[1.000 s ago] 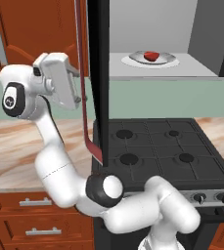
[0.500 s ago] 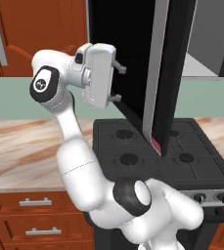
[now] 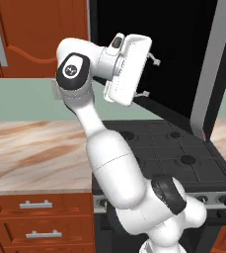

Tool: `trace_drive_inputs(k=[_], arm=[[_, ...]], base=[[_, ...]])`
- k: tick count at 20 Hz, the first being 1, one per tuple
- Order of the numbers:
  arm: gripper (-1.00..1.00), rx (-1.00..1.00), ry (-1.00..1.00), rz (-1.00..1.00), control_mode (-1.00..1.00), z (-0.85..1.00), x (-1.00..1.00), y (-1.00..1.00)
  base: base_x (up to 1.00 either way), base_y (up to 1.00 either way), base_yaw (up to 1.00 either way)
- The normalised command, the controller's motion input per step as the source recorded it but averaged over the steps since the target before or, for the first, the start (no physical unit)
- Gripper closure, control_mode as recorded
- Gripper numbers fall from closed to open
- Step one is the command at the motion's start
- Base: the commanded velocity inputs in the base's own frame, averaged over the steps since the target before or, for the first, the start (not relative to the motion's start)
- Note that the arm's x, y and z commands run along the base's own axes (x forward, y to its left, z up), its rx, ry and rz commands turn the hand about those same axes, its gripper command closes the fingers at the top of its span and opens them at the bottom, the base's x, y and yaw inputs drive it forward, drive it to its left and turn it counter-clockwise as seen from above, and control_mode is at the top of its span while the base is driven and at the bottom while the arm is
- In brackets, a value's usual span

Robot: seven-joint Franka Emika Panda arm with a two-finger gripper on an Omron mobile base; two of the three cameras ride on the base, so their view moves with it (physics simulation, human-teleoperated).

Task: Transport the steak from the fridge to the microwave and turn on the microwave.

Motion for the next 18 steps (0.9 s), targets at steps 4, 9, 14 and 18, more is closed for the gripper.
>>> trace_drive_inputs(k=[4,9,14,18], arm=[[-1.00,0.34,0.43,0.47,-1.00,0.00,0.02,-0.28],[-1.00,0.28,0.28,0.54,-1.00,0.00,0.24,-0.27],[-1.00,0.25,0.09,0.52,-1.00,0.00,0.52,-0.51],[-1.00,0.22,0.03,0.49,-1.00,-0.07,0.78,-0.62]], base=[[0.00,0.00,0.00],[0.00,0.00,0.00],[0.00,0.00,0.00],[0.00,0.00,0.00]])
